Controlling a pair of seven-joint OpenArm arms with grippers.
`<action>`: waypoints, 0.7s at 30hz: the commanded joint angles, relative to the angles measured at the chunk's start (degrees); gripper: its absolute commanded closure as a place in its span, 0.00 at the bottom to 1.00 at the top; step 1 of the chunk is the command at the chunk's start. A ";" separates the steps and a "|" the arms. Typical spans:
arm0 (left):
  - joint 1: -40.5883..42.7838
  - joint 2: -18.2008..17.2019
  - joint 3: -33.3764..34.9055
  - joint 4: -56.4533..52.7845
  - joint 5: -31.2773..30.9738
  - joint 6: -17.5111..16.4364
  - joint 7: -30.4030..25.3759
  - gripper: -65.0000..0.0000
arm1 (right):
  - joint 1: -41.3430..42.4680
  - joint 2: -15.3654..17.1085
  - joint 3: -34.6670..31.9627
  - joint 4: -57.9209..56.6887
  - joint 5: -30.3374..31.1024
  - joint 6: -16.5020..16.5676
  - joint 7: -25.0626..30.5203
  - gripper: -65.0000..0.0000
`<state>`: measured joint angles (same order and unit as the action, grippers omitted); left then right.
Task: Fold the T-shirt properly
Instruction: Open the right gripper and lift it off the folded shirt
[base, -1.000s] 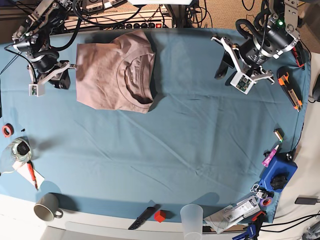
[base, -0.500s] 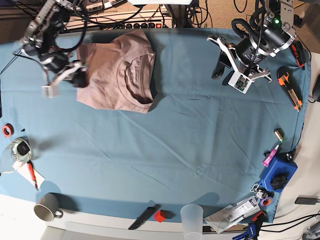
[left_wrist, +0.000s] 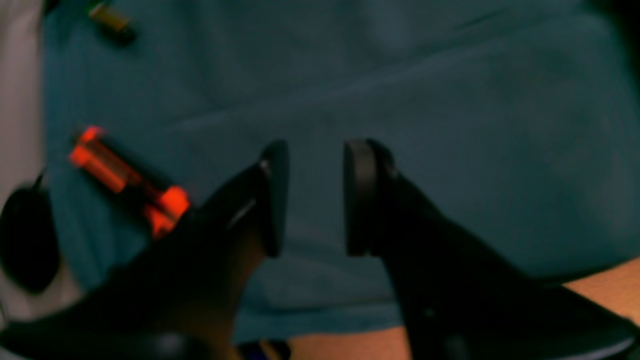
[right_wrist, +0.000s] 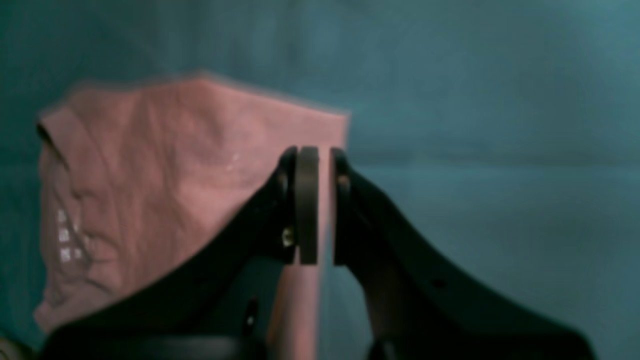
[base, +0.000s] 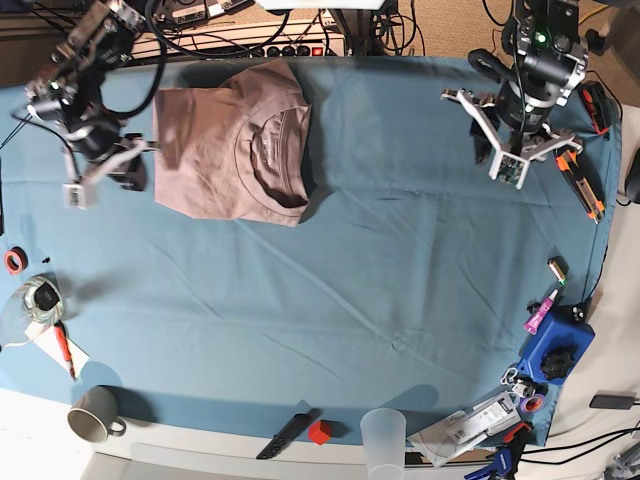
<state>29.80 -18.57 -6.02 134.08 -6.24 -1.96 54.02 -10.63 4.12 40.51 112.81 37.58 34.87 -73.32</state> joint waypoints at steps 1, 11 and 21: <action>0.33 -0.35 -0.17 0.92 1.70 0.96 -0.59 0.82 | -0.26 0.66 1.29 2.38 2.34 0.20 1.40 0.97; 4.55 -0.33 -0.17 0.92 10.14 4.04 4.61 1.00 | -12.68 1.22 3.69 11.74 6.19 0.24 -0.59 1.00; 13.07 -0.33 -0.17 0.92 10.12 4.13 8.59 1.00 | -26.51 2.05 3.74 15.82 12.17 0.59 -5.70 1.00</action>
<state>42.37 -18.57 -6.02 134.08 3.44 1.72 62.67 -36.84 5.54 43.97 127.66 48.86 35.44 -79.64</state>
